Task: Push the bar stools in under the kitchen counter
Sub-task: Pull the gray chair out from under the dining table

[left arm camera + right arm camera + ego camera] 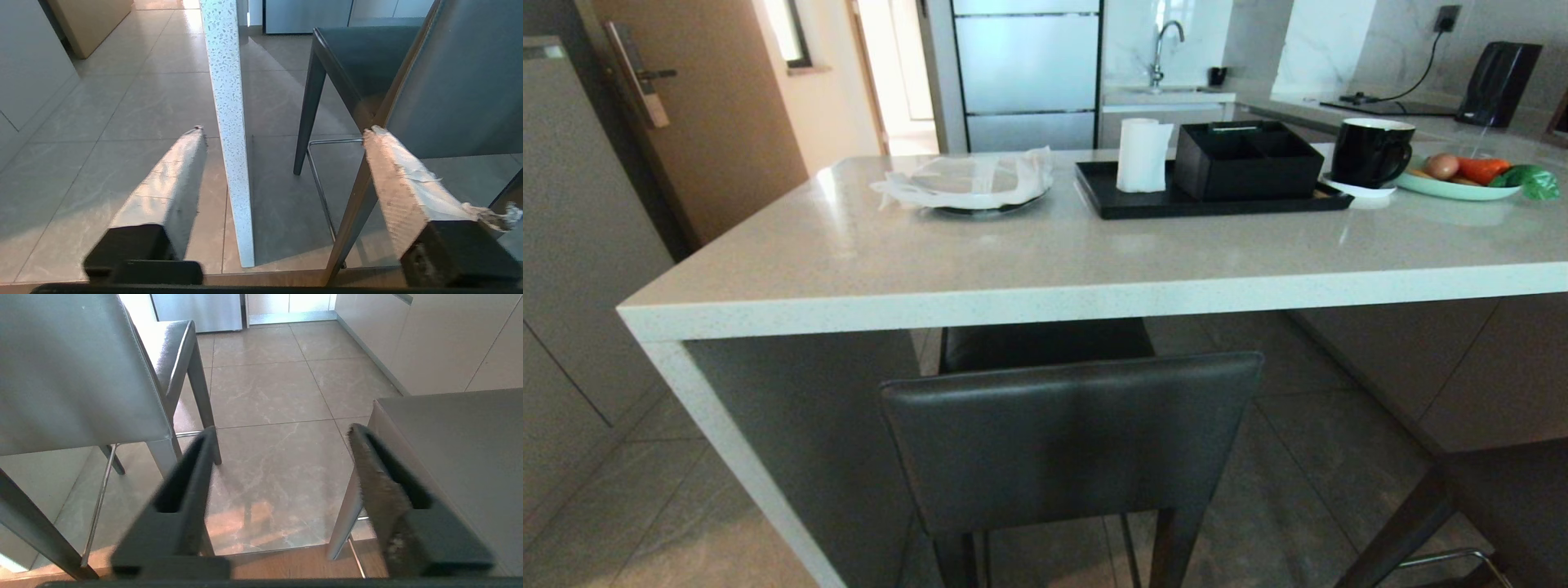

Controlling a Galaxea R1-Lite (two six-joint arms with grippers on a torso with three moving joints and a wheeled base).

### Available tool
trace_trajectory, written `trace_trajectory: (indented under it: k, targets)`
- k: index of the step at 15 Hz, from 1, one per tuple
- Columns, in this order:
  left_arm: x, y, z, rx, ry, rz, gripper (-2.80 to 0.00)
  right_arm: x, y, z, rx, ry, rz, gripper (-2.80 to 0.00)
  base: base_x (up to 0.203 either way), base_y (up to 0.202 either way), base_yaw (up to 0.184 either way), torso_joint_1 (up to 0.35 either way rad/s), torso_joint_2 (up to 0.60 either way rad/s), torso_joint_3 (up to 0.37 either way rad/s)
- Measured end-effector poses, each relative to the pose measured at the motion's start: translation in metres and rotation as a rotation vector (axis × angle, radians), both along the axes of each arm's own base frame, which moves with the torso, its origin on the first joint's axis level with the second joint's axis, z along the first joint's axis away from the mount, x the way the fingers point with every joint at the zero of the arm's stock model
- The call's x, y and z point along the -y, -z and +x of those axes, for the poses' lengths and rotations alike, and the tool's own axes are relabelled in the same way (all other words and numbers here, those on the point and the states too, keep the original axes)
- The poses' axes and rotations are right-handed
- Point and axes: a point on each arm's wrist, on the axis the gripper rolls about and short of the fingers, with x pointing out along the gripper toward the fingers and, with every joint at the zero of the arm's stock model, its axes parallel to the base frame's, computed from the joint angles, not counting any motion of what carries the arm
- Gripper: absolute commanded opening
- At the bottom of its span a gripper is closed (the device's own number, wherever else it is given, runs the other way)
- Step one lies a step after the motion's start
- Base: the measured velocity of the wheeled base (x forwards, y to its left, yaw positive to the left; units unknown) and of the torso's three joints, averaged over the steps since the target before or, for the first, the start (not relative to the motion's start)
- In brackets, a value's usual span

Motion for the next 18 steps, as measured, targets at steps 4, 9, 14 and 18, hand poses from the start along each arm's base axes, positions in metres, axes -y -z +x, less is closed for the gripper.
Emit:
trace_trajectory:
  k: [4,9,14,18]
  targets:
    - [0.000,0.000,0.000,-0.001,0.000,0.004,0.00,0.000,0.000,0.000,0.000,0.000,0.000,0.00,0.000,0.000,0.000,0.000,0.00,0.000]
    - [0.000,-0.008,-0.002,0.024,0.020,0.024,0.00,0.000,-0.005,-0.001,0.017,-0.007,0.000,0.00,0.000,0.000,0.000,0.000,0.00,0.000]
    - [0.004,-0.104,-0.014,0.142,0.256,-0.043,0.00,-0.002,-0.078,-0.004,0.105,-0.126,0.001,0.00,0.000,0.000,0.000,0.000,0.00,0.000]
    - [0.009,-0.137,0.034,0.073,0.481,-0.111,0.00,-0.004,-0.125,0.035,0.054,-0.218,0.014,0.00,0.000,0.000,0.000,0.000,0.00,0.000]
